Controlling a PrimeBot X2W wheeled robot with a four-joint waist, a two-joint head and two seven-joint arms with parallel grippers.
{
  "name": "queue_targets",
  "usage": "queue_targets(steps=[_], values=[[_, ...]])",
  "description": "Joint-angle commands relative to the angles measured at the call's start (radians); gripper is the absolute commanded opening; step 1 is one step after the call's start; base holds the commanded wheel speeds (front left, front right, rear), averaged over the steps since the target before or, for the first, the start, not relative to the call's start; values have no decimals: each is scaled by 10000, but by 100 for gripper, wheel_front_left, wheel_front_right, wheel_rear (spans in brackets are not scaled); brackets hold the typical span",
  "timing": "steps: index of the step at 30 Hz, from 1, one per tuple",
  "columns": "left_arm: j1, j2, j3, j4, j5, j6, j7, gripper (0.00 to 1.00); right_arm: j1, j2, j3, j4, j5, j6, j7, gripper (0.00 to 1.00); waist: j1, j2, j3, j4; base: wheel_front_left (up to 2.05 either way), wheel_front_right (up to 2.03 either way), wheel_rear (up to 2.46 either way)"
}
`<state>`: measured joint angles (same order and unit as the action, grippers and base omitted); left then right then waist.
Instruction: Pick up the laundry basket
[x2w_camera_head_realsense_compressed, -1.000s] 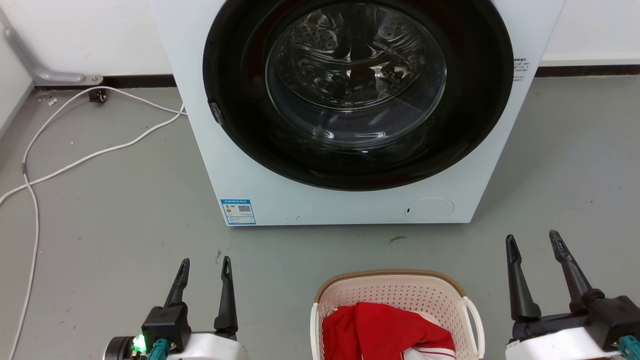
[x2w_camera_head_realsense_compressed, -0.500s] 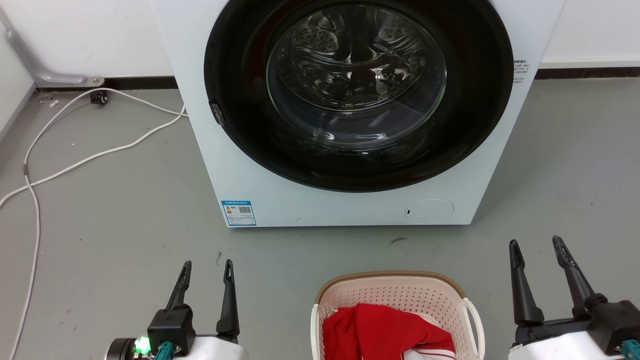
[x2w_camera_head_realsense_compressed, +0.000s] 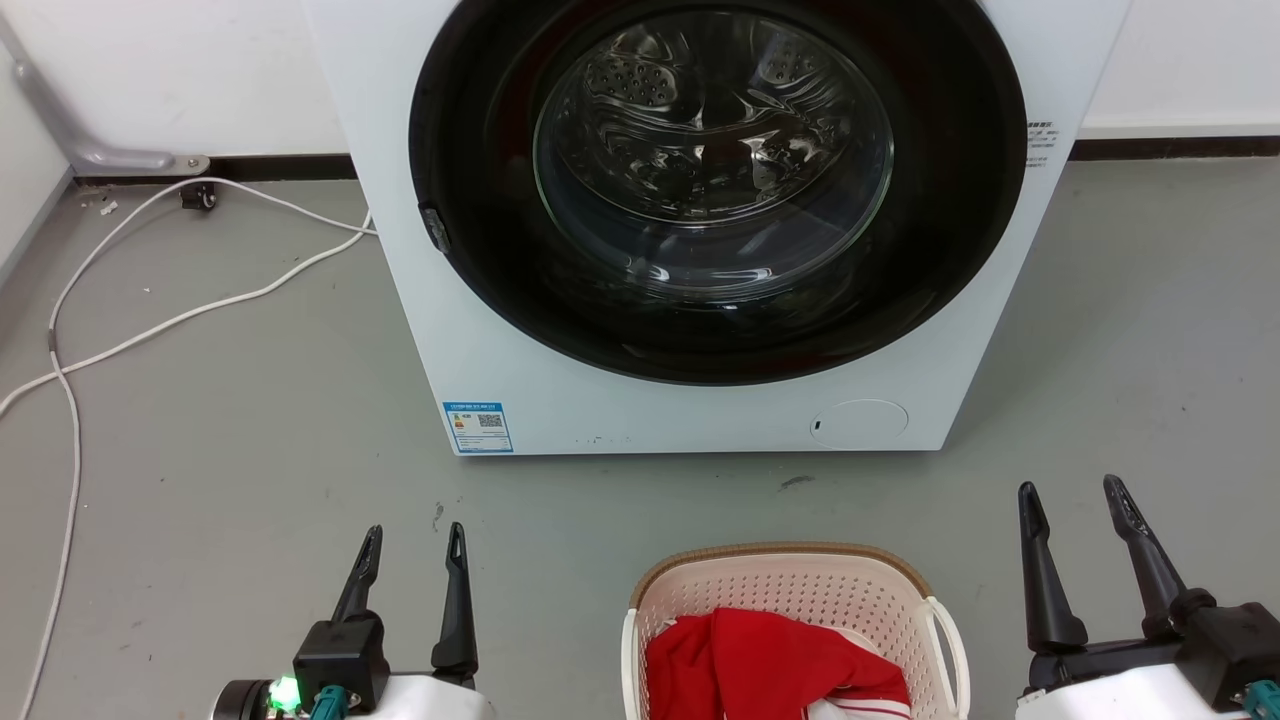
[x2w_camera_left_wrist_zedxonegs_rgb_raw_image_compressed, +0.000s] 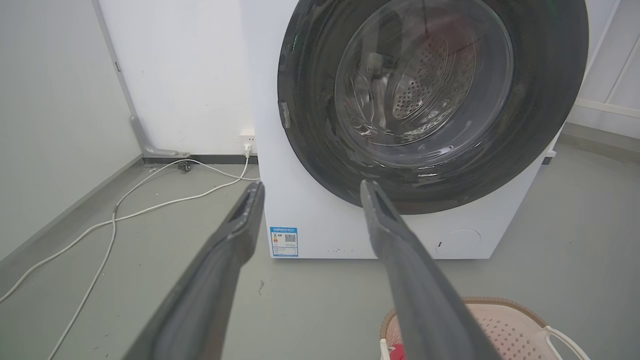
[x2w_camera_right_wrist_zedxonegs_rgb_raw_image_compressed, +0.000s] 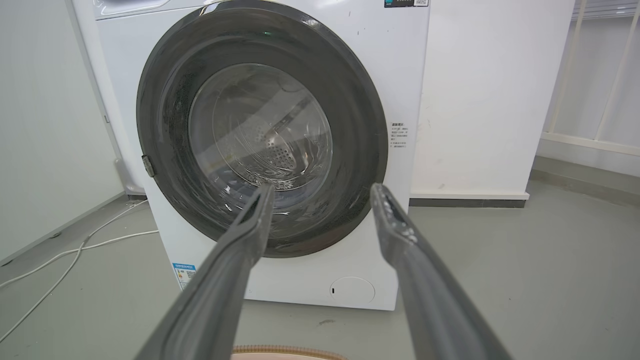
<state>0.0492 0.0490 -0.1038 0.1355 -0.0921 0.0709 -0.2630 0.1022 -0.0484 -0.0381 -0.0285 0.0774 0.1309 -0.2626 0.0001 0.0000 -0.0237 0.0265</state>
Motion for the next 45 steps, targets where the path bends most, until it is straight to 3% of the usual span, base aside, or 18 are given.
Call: queue_targets(steps=[1,9,16,21,45], values=[[94,23,4,22,-13,34,-28,100,76,-33,20,19,11,-3,-35,100,-1,0,4,-6,0,0,0],[-37,23,-23,158,-27,-35,-28,100,-4,-33,-46,79,-87,-3,-34,100,-1,0,91,-28,0,0,0],[-703,22,-411,937,-20,-431,-26,100,-416,-30,-260,775,-603,-3,-30,100,-1,0,437,-81,0,0,0],[-1566,22,-901,2077,-34,-669,-26,100,-933,-27,-633,1691,-1304,-5,-29,100,-1,0,1013,-118,0,0,0],[-6537,19,-4246,8661,-2732,-1697,260,100,-5053,-157,-2480,6760,-3952,-6,-30,100,-1,0,5440,-373,0,0,0]])
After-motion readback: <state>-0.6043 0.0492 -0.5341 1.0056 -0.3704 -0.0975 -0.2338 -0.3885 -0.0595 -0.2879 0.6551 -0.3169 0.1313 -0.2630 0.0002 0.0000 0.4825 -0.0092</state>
